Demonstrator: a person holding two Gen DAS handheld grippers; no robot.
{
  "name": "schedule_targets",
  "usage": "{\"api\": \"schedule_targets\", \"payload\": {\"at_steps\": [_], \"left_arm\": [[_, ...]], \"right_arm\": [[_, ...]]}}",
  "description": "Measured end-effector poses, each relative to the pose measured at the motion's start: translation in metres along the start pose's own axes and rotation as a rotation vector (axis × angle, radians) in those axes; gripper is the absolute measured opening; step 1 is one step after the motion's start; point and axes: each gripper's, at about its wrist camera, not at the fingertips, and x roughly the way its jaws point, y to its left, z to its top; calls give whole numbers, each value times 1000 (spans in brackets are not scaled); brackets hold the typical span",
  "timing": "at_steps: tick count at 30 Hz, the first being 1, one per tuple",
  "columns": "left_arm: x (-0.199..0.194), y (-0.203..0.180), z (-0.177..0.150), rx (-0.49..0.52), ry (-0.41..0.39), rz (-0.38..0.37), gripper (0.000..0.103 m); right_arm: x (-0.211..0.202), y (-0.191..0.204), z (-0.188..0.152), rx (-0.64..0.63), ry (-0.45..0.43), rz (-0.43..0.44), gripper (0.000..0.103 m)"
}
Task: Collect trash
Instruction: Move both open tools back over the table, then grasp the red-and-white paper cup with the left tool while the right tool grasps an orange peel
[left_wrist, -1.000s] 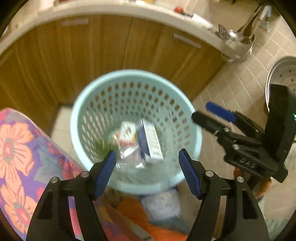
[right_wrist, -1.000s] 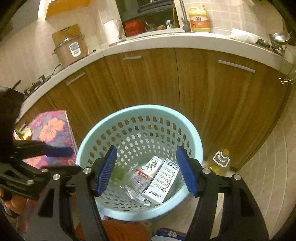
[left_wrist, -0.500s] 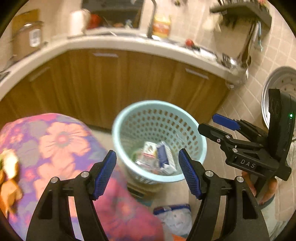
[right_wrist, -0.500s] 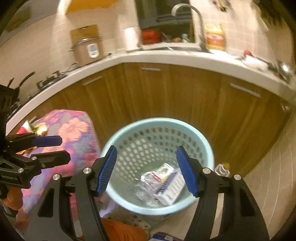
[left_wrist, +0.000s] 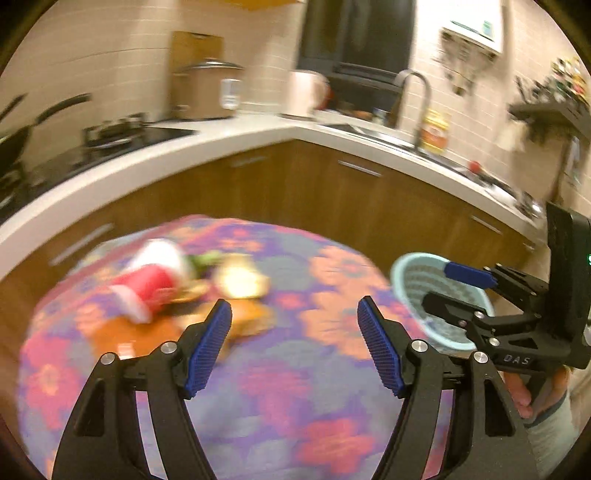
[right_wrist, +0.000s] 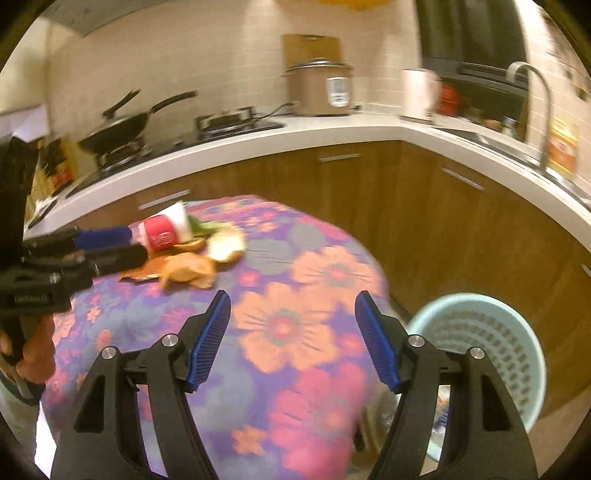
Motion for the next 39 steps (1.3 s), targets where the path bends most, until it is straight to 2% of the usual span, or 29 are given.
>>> {"api": "schedule_targets", "payload": {"at_steps": [4, 8, 11, 14, 19, 27, 30, 31, 34, 36, 38, 39], "left_arm": [[-20, 55, -2, -46, -27, 79, 82], [-19, 100, -2, -72, -13, 122, 84], [-3, 121, 1, -61, 32, 84, 84], [21, 133, 3, -50, 81, 27, 84], [56, 160, 9, -85, 132, -25, 84], [88, 165, 16, -111, 180, -105, 82], [93, 164, 15, -116, 182, -112, 79], [94, 164, 15, -122, 183, -115, 76], [97, 165, 14, -133, 189, -124, 65], [98, 164, 14, -134, 194, -121, 62], [99, 163, 12, -133, 197, -120, 60], [99, 163, 11, -133, 199, -117, 60]], "right_arm": [[31, 36, 13, -49, 48, 44, 66], [64, 56, 18, -58, 111, 76, 66], [89, 71, 21, -71, 141, 93, 66], [109, 83, 17, -127, 134, 102, 66], [130, 93, 11, -195, 159, 79, 66], [148, 97, 16, -231, 171, 63, 64], [151, 99, 15, -251, 194, 83, 62], [150, 100, 14, -260, 194, 90, 62], [153, 103, 14, -276, 204, 77, 53], [159, 103, 14, -270, 229, 69, 33], [159, 99, 14, -253, 231, 70, 29], [158, 97, 15, -240, 228, 76, 23]]}}
